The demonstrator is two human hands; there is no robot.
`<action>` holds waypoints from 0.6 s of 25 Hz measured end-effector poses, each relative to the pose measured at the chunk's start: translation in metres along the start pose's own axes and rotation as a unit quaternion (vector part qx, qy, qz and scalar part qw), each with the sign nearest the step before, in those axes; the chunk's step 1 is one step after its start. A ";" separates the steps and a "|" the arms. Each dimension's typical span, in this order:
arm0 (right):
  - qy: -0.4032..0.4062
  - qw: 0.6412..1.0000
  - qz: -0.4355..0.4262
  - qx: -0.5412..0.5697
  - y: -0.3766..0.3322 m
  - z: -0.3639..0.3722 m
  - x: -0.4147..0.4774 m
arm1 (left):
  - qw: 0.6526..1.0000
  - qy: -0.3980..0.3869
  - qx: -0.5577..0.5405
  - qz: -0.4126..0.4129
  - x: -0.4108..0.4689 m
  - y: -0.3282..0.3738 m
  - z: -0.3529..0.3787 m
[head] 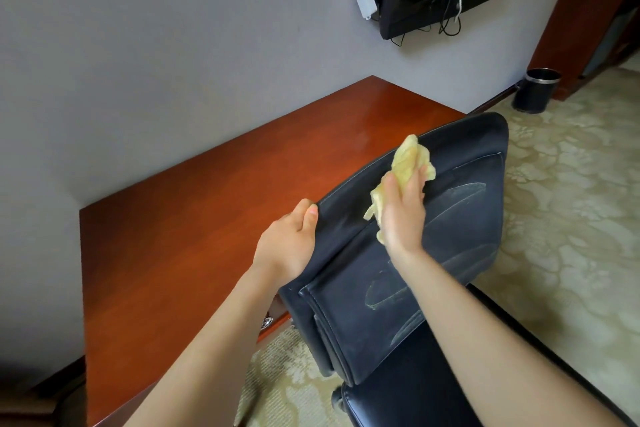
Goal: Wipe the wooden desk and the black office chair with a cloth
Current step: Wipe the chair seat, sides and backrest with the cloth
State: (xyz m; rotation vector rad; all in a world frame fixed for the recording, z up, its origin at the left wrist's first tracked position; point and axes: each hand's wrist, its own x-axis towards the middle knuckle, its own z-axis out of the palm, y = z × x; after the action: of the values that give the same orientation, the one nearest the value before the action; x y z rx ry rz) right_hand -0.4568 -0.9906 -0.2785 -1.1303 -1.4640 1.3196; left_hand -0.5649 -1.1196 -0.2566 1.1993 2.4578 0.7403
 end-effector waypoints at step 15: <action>-0.194 0.958 0.180 0.109 -0.013 -0.067 -0.089 | 0.992 0.008 0.089 -0.092 -0.005 0.023 0.003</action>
State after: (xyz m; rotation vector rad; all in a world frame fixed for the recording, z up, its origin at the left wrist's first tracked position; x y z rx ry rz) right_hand -0.3720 -1.0613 -0.2606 -1.0626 -1.3728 1.9970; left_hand -0.5460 -1.1108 -0.2455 1.0099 2.6487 0.4896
